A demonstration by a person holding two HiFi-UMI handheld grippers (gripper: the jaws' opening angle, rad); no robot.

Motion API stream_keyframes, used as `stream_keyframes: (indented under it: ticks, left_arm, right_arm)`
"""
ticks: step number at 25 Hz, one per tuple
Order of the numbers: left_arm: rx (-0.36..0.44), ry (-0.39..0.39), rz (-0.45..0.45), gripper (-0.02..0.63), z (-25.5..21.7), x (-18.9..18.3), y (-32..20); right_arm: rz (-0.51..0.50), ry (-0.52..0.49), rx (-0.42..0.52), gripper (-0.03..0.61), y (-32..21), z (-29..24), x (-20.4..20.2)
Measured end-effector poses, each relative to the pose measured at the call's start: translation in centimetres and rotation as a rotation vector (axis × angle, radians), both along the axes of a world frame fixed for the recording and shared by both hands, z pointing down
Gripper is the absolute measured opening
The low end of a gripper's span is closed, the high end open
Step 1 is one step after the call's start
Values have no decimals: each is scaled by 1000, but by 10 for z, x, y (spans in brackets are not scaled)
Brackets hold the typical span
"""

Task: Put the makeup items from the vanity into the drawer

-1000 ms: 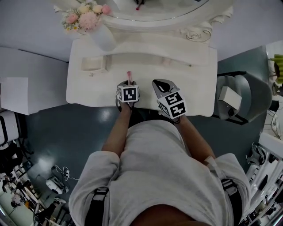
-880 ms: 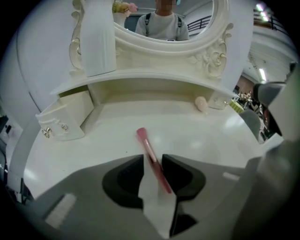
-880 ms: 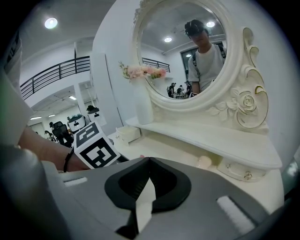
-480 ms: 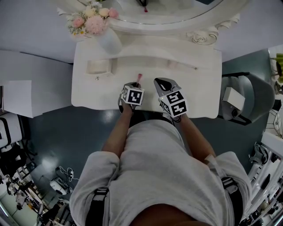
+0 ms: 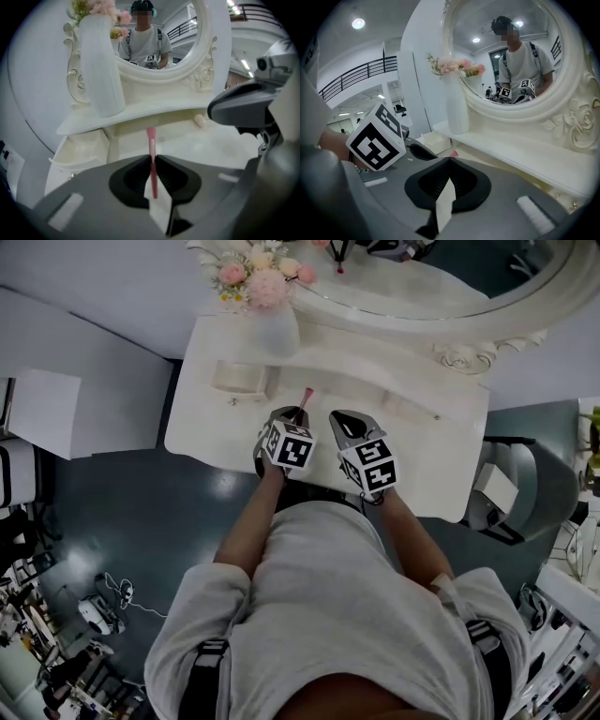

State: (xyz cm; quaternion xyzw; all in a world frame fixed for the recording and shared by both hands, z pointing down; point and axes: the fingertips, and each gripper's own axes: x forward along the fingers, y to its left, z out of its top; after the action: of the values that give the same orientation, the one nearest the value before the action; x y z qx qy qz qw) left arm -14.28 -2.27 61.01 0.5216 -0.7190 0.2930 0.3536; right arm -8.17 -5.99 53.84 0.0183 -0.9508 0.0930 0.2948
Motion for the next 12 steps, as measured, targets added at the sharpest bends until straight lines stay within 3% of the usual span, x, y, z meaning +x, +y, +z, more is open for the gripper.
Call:
stream_keyframes:
  ticks: [8,12]
  left_arm:
    - [56,-40,-70,44,-26,-37,24]
    - [57,-63,-45,44,-33,-55,31]
  right_arm:
    - [-121,-13,13,-1,35,-11,-46]
    - [-177,-7,23,0,46,-11,-66]
